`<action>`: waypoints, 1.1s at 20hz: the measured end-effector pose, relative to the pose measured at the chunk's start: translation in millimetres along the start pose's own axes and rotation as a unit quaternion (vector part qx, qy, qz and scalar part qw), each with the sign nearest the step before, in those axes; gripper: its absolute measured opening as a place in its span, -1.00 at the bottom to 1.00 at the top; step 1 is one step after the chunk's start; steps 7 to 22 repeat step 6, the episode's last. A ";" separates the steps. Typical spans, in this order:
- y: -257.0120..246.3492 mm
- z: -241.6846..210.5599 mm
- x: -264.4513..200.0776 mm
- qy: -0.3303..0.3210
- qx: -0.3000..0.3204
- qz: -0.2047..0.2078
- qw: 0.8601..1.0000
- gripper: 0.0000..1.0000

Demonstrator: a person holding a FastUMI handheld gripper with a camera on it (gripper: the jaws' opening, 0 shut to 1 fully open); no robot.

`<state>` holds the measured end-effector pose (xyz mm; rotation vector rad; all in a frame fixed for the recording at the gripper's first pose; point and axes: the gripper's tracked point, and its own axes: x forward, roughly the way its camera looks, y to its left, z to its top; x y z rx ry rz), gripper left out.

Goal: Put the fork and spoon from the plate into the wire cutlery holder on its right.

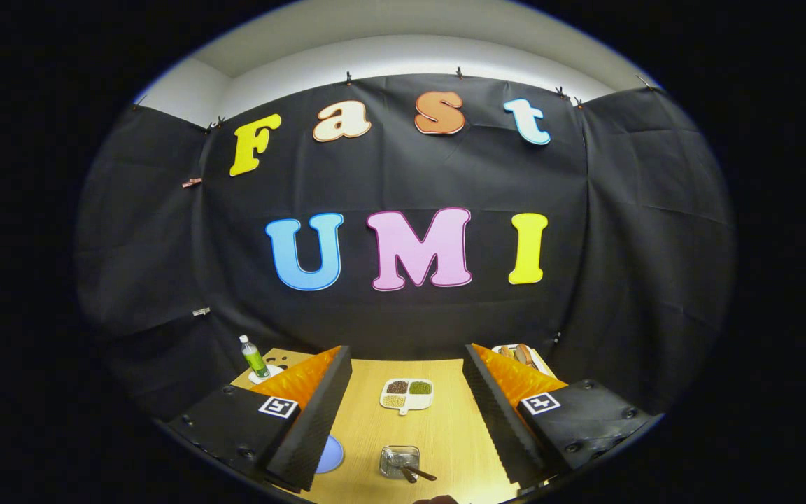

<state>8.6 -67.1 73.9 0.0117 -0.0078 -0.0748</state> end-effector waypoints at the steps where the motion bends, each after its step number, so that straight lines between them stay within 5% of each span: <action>1: 0.0 -0.6 0.8 0.002 -0.001 0.002 1.000 0.98; 22: 0.5 -11.3 2.7 0.014 -0.008 0.007 1.000 0.98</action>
